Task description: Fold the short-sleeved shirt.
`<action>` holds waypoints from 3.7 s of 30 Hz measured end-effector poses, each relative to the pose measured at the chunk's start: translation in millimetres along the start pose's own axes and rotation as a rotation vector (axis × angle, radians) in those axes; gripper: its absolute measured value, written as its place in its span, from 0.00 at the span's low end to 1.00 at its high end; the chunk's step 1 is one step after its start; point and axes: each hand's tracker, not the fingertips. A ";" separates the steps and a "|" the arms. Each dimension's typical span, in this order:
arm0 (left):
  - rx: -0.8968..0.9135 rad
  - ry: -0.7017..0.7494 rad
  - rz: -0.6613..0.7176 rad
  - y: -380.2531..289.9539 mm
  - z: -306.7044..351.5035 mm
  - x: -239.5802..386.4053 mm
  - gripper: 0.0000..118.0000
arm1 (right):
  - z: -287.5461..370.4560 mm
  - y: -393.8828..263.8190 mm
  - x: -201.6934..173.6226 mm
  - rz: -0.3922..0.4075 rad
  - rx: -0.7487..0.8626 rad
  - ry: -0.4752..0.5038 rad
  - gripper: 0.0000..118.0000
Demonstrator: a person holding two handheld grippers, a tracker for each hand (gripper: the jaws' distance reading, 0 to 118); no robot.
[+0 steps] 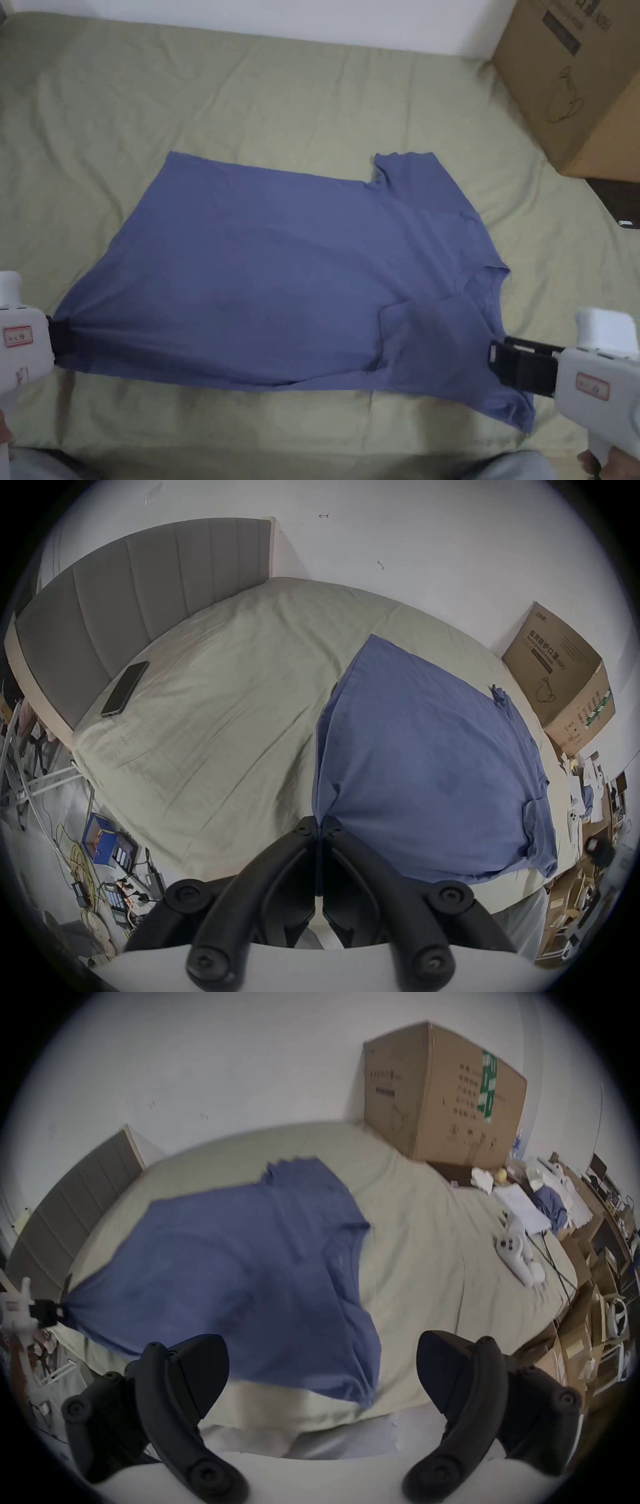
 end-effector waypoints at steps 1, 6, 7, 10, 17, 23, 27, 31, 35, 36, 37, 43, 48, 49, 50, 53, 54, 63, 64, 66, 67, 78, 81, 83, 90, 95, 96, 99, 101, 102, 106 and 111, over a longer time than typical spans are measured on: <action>0.000 0.001 0.001 -0.1 -0.2 0.4 0.00 | -14.7 -9.7 5.1 0.002 -0.041 -0.005 0.96; -0.012 0.007 -0.003 -1.3 -1.8 1.5 0.00 | -67.7 -32.0 16.4 -0.008 -0.201 -0.007 0.96; -0.013 0.008 -0.003 -1.7 -2.2 2.0 0.00 | -75.0 -34.3 17.1 -0.016 -0.218 -0.005 0.92; -0.016 0.018 -0.006 -0.2 -2.9 4.1 0.00 | -82.6 -41.8 9.5 -0.004 -0.245 -0.064 0.17; -0.012 -0.050 0.101 15.6 1.7 -3.2 0.00 | -59.2 -17.6 34.9 -0.157 -0.184 0.037 0.04; 0.056 -0.119 0.266 66.8 -3.9 -1.8 0.00 | -31.0 48.2 46.0 -0.197 -0.048 0.108 0.04; 0.106 -0.101 0.242 108.1 -25.2 20.4 0.00 | -39.1 92.2 16.8 -0.168 -0.014 0.078 0.04; 0.120 -0.045 0.207 141.9 -65.1 42.4 0.00 | -77.4 127.9 3.5 -0.152 -0.046 0.024 0.04; 0.053 0.044 0.156 166.3 -116.0 64.9 0.01 | -123.4 151.4 -2.0 -0.169 -0.107 -0.015 0.04; 0.046 0.071 0.150 169.0 -127.2 70.4 0.01 | -134.4 155.1 -1.3 -0.180 -0.129 -0.025 0.04; 0.039 0.094 0.136 170.9 -137.2 75.0 0.02 | -143.6 157.7 -2.6 -0.182 -0.139 -0.027 0.04; 0.007 0.118 0.104 170.4 -167.4 79.5 0.82 | -173.6 166.0 1.3 -0.203 -0.161 -0.071 0.68; 0.155 0.100 0.077 164.6 -129.7 68.9 0.82 | -130.7 168.1 10.6 -0.182 0.049 -0.056 0.96; 0.202 0.096 0.070 162.6 -119.2 67.9 0.82 | -118.8 168.2 11.3 -0.171 0.074 -0.049 0.96; 0.253 0.083 0.043 158.2 -104.2 67.9 0.82 | -103.6 166.1 11.6 -0.156 0.118 -0.037 0.96; 0.419 0.084 -0.085 143.2 -56.0 74.7 0.82 | -48.6 156.0 2.7 -0.100 0.328 -0.008 0.96; 0.472 0.089 -0.126 136.6 -40.9 77.9 0.82 | -33.0 152.5 0.0 -0.074 0.390 -0.004 0.96; 0.688 0.046 -0.287 67.7 62.0 89.3 0.60 | 74.1 97.1 -41.1 0.029 0.689 0.072 0.84; 0.689 0.040 -0.282 61.8 67.4 88.0 0.48 | 81.8 93.0 -51.8 0.024 0.690 0.075 0.68; 0.692 0.028 -0.267 50.5 74.0 84.5 0.09 | 85.6 87.5 -61.3 0.011 0.695 0.068 0.21; 0.694 0.031 -0.259 47.5 74.6 82.1 0.00 | 84.4 85.2 -64.3 0.011 0.702 0.063 0.12; 0.528 -0.043 -0.149 65.6 44.0 59.6 0.22 | 76.0 76.1 -73.9 -0.014 0.650 0.108 0.00; 0.334 -0.034 -0.103 101.4 8.4 53.5 0.94 | 66.6 76.7 -72.0 0.006 0.630 0.108 0.00; 0.237 -0.056 -0.072 119.4 -17.3 47.7 0.95 | 61.3 76.4 -72.6 0.010 0.622 0.106 0.00; -0.070 0.044 -0.053 145.5 -125.2 40.2 0.95 | 42.9 71.1 -82.1 0.020 0.534 0.084 0.00; -0.219 0.111 -0.016 133.4 -165.5 43.4 0.92 | 30.2 68.5 -87.1 0.036 0.467 0.058 0.00; -0.229 0.114 -0.001 131.1 -169.6 43.9 0.87 | 26.2 67.7 -84.5 0.036 0.460 0.054 0.00; -0.254 0.135 -0.050 120.7 -177.9 48.8 0.08 | 16.4 67.2 -80.9 0.029 0.423 0.041 0.00; -0.222 0.142 -0.084 113.5 -176.7 53.9 0.03 | 10.9 66.6 -75.8 0.029 0.400 0.031 0.00; -0.218 0.147 -0.122 113.7 -175.4 55.8 0.02 | 9.4 66.4 -73.9 0.031 0.395 0.032 0.00; -0.198 0.095 -0.076 122.4 -159.9 47.8 0.02 | 6.8 71.8 -64.5 0.021 0.371 0.027 0.00; -0.103 0.020 -0.022 130.4 -130.2 40.2 0.02 | -10.2 104.0 -44.1 0.008 0.223 0.020 0.08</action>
